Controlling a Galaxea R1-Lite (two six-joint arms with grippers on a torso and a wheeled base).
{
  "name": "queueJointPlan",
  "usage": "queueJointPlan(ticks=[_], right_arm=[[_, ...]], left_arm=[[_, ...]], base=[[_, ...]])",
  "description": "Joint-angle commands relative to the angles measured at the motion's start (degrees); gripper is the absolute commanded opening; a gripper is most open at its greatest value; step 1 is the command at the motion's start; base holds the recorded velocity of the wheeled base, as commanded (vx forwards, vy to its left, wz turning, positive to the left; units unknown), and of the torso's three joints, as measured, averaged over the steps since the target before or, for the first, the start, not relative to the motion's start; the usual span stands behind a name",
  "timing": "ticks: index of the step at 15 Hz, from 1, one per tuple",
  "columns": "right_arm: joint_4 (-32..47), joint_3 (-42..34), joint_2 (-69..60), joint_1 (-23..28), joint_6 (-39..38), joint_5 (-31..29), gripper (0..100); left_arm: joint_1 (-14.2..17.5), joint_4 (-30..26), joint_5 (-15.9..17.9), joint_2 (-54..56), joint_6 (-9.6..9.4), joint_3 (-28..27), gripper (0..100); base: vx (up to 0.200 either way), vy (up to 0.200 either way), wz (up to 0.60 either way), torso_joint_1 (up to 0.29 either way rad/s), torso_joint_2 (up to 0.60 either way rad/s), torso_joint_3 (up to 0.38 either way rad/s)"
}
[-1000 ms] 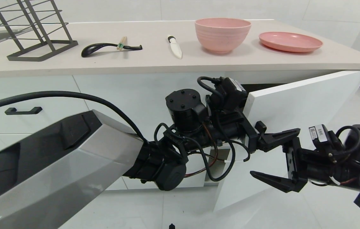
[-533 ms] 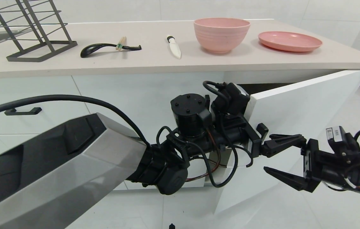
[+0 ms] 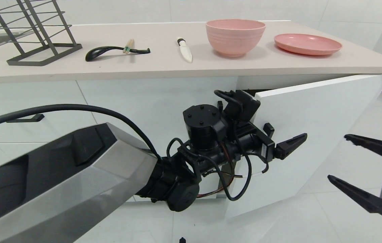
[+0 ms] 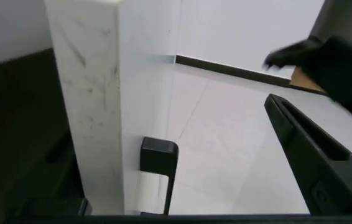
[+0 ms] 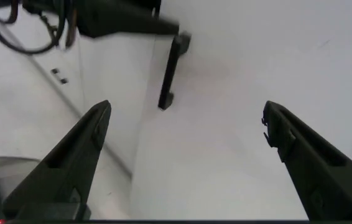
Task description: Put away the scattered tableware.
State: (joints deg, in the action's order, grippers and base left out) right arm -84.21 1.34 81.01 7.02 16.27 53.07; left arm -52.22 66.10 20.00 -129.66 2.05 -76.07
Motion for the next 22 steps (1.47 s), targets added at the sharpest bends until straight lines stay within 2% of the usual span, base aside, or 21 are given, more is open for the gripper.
queueJointPlan(ticks=[1,2,4,5,8,12,17,22], right_arm=[[0.01,5.43,-14.21,4.67,-0.37,-1.47,100],[0.01,9.65,-15.88,7.57,-0.63,-1.74,100],[-0.07,13.42,-17.02,12.40,-1.60,-3.41,100],[-0.07,13.95,-17.20,13.19,-1.77,-4.29,100],[0.01,19.14,-18.69,14.42,-4.76,-11.49,100],[0.01,19.84,-20.19,15.57,-4.50,-11.76,100],[0.19,23.71,-22.65,17.24,-4.58,-11.84,100],[0.28,25.55,-23.53,18.47,-4.58,-11.84,100]], left_arm=[[-1.30,0.44,-1.72,0.37,1.64,0.75,100],[-1.56,0.52,-2.51,0.55,2.43,0.92,100],[-2.80,1.40,-2.60,0.55,2.52,2.07,100],[-3.06,1.67,-2.60,0.55,2.52,2.42,100],[-6.84,3.69,-2.43,0.37,2.52,4.70,100],[-10.35,4.30,-1.81,-0.07,2.43,4.44,100],[-14.57,4.22,-1.90,-5.87,2.43,-1.27,100],[-16.68,4.04,-1.90,-9.91,2.35,-6.20,100]], base=[[0.000,0.000,0.00,0.000,0.00,0.000],[0.000,0.000,0.00,0.000,0.00,0.000],[0.000,0.000,0.00,0.000,0.00,0.000],[0.000,0.000,0.00,0.000,0.00,0.000],[0.000,0.000,0.00,0.000,0.00,0.000],[0.000,0.000,0.00,0.000,0.00,0.000],[0.000,0.000,0.00,0.000,0.00,0.000],[0.000,0.000,0.00,0.000,0.00,0.000]])
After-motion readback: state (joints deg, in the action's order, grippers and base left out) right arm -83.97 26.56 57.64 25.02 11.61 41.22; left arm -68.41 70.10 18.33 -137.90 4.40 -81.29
